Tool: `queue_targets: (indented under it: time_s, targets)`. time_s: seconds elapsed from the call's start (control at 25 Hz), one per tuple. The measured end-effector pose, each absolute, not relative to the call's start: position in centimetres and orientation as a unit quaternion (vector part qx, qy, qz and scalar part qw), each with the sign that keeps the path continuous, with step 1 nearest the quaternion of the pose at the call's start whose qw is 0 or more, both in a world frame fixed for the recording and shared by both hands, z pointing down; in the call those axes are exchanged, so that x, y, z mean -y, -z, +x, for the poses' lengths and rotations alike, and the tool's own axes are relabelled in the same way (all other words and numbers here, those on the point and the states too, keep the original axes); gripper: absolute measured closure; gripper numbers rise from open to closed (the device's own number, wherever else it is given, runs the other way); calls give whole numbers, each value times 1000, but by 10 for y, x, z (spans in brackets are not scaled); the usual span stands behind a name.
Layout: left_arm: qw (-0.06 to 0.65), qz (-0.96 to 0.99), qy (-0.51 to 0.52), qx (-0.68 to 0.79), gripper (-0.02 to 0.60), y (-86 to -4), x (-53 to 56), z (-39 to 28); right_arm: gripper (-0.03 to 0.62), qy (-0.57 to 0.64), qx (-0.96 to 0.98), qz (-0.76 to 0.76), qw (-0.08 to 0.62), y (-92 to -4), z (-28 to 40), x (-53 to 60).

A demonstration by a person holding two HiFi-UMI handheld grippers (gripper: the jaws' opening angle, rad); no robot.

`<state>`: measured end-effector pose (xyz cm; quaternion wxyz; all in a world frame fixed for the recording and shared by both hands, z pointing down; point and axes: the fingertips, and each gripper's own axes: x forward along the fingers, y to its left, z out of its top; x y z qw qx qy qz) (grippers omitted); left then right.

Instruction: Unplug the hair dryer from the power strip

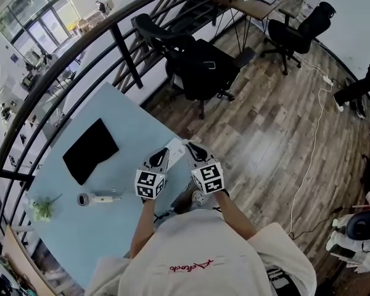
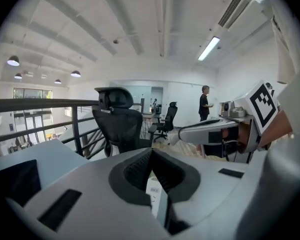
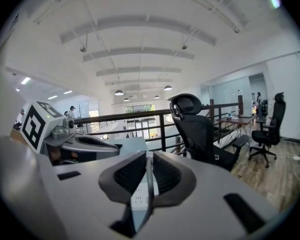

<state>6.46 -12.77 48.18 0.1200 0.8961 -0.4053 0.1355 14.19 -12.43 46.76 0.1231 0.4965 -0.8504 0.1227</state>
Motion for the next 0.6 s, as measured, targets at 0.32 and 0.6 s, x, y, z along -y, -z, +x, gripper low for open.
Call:
queue_targets:
  time_s: [0.32, 0.6]
  targets:
    - [95, 903, -113, 404, 575, -446, 104, 68, 542, -94, 853, 505, 94, -433, 138, 100]
    - [86, 906, -98, 403, 575, -435, 60, 39, 542, -85, 846, 520, 80, -424, 114, 58]
